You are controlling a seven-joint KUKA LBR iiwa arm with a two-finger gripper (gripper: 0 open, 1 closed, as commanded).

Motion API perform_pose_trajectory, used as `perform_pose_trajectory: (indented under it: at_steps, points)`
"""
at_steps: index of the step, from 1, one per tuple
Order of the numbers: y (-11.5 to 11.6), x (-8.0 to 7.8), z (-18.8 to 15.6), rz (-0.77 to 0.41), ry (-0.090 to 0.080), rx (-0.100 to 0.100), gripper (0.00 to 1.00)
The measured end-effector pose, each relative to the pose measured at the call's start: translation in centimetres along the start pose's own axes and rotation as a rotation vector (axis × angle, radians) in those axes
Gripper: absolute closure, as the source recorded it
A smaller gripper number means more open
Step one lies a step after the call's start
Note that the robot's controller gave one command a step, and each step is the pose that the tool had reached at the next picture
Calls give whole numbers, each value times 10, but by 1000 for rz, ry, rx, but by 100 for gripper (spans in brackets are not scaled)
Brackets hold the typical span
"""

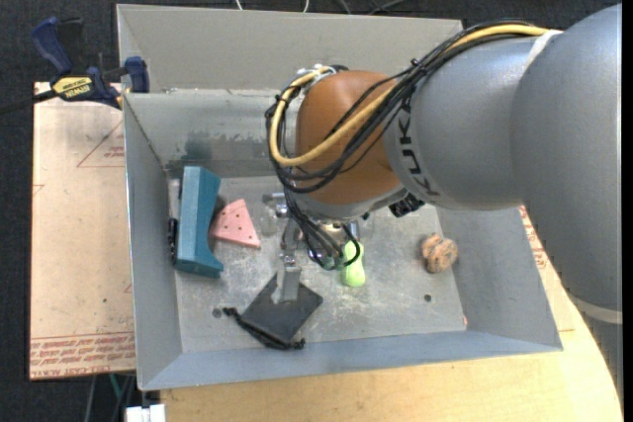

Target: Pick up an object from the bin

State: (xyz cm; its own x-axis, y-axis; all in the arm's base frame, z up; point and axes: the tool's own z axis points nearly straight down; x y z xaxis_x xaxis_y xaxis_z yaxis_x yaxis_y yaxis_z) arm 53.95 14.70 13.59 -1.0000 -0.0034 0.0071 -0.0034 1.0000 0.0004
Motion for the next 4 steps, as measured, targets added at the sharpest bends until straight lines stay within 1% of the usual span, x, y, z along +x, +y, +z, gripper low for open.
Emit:
perform_pose_trajectory:
  at_steps: [1,2,3,4]
  points:
    - [-1,-2,-5,3,-7,-1,0]
    - [-21,23,43,66,-9,-3,0]
    - [-24,26,66,68,-15,-5,0]
    - [-31,55,66,135,-1,-3,100]
